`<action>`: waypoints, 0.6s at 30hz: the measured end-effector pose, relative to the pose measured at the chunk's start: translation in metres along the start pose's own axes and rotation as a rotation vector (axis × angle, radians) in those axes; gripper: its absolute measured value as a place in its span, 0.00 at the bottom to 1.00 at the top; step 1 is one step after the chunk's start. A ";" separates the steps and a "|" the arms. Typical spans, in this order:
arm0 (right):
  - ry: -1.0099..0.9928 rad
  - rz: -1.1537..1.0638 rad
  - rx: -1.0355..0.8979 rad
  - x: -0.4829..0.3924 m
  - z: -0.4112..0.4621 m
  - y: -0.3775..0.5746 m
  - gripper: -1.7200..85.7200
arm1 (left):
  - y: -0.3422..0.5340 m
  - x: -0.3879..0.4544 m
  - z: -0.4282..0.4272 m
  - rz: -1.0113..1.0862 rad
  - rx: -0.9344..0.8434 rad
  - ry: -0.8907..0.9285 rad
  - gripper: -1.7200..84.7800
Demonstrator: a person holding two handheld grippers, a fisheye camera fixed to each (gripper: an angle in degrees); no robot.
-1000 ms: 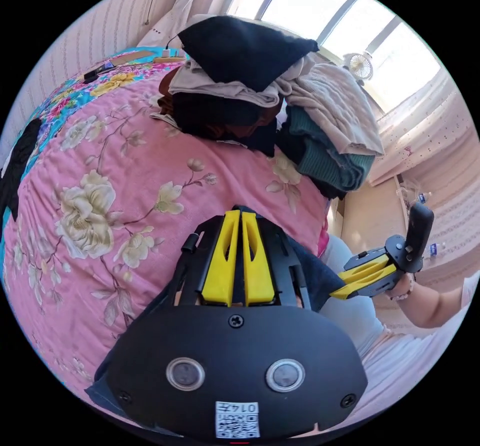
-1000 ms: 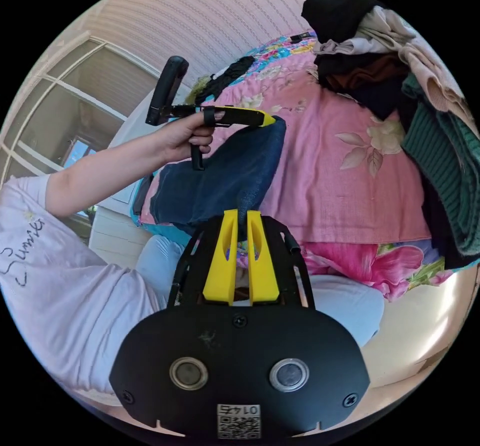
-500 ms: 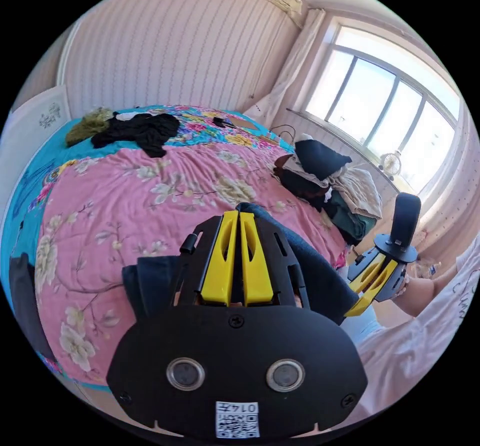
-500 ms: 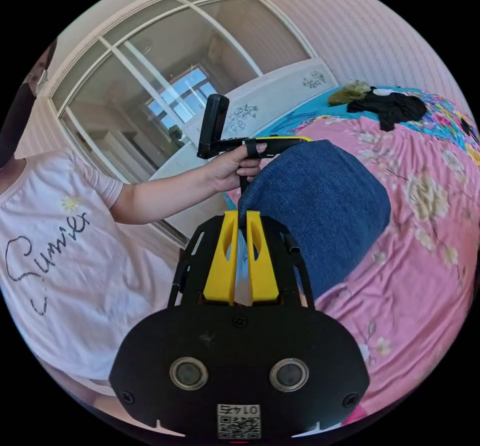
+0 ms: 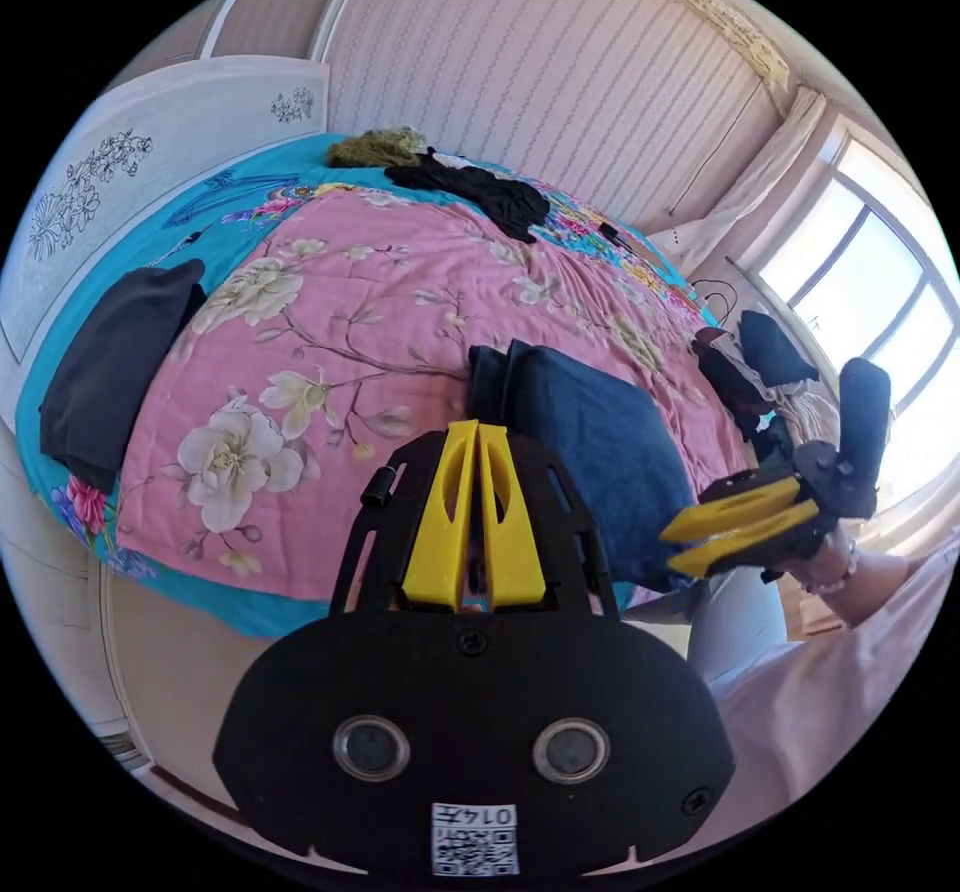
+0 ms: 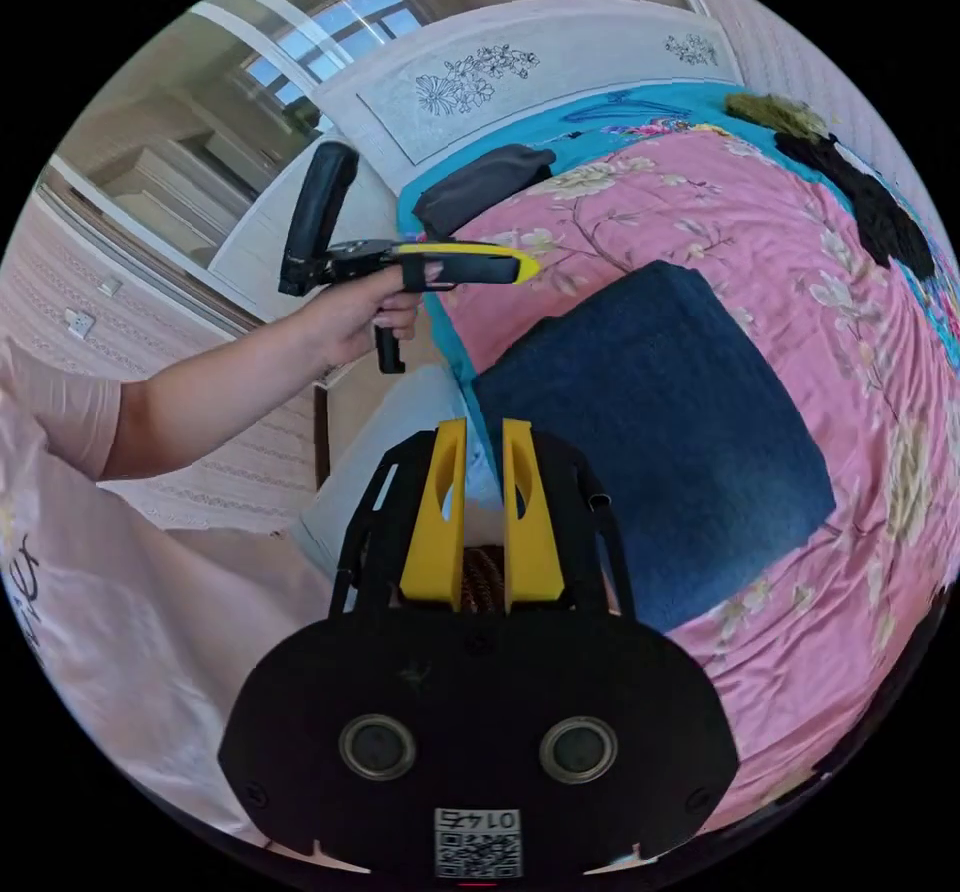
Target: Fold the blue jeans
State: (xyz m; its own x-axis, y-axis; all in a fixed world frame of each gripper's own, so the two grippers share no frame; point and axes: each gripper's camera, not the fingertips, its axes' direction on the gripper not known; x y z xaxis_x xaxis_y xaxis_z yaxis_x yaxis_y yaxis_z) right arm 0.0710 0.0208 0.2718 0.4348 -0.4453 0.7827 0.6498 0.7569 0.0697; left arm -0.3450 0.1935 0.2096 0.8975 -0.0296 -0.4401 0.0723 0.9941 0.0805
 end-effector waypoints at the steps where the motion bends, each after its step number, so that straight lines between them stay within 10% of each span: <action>1: 0.027 0.035 0.012 0.010 -0.002 -0.004 0.06 | 0.010 0.012 -0.009 0.017 0.021 0.040 0.01; 18: 0.188 -0.004 -0.410 0.085 0.104 -0.259 0.12 | 0.063 0.063 -0.003 0.167 -0.104 -0.051 0.01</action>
State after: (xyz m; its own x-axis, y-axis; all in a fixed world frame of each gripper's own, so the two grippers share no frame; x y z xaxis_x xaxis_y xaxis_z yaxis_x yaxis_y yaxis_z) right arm -0.1253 -0.1638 0.3844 0.5132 -0.5556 0.6541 0.8284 0.5200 -0.2082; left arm -0.2853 0.2550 0.1843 0.9142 0.1340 -0.3824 -0.1223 0.9910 0.0549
